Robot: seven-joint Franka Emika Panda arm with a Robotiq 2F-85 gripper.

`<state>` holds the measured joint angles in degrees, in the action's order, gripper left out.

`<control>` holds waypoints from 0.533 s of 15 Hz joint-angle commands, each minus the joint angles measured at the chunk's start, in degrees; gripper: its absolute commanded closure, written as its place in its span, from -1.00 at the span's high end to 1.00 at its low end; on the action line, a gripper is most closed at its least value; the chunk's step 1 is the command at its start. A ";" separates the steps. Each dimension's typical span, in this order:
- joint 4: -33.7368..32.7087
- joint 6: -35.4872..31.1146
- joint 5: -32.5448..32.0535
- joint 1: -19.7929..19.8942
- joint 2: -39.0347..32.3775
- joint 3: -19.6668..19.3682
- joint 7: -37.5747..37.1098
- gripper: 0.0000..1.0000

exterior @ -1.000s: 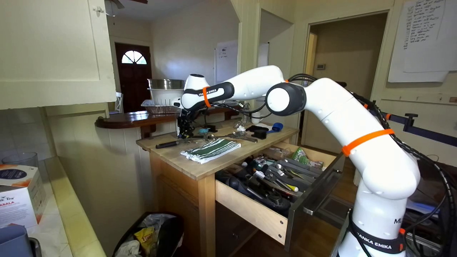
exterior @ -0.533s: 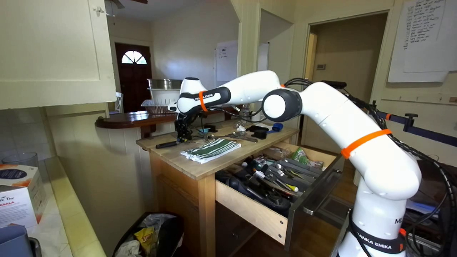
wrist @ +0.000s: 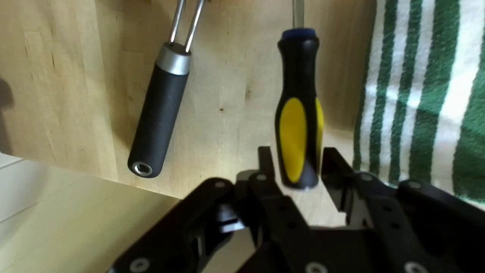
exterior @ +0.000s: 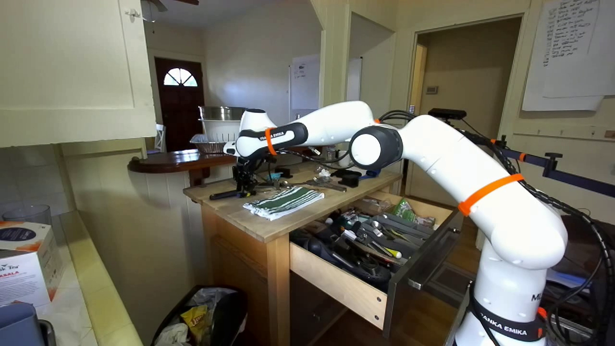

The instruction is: Shift the screwdriver to the top of the dresser

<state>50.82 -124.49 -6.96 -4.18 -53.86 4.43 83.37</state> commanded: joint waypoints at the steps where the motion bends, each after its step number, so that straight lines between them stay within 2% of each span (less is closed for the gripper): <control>1: -4.40 2.49 -0.94 -0.13 -1.62 -0.27 0.13 0.42; 3: -5.27 3.17 -1.13 -0.13 -0.91 -0.68 -0.22 0.72; 5: -5.23 4.79 -0.93 -0.22 1.00 -1.83 -1.36 0.92; 6: -5.17 6.55 -0.48 -0.01 2.15 -2.07 -2.22 0.99; 8: -4.19 10.96 -0.46 0.32 5.74 -3.68 -5.99 1.00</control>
<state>46.24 -120.21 -6.96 -4.02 -52.29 2.67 81.76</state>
